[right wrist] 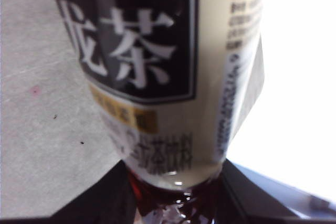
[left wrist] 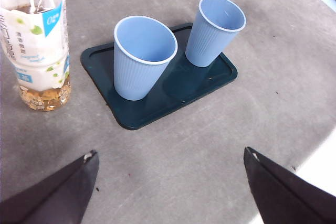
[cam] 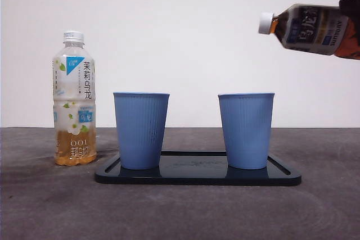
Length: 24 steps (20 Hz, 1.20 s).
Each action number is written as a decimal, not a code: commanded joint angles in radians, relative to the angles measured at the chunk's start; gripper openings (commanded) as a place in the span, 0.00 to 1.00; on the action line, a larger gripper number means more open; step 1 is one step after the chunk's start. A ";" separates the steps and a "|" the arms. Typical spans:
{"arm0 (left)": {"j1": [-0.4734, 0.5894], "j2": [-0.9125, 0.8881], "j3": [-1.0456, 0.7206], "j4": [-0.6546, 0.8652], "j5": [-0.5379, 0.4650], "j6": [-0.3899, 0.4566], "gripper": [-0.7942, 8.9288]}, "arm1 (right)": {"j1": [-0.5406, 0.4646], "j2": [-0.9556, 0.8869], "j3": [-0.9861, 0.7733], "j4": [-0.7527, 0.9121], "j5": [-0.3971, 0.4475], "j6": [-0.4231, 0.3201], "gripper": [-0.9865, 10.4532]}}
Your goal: Pour the drink into the cup
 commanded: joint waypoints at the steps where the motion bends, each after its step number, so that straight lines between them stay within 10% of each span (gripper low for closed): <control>1: -0.009 0.003 0.021 0.008 0.004 0.008 0.54 | 0.024 0.024 0.034 0.032 0.074 -0.072 0.10; 24: -0.011 0.003 0.021 0.006 0.004 0.008 0.54 | 0.078 0.113 0.034 0.040 0.180 -0.181 0.10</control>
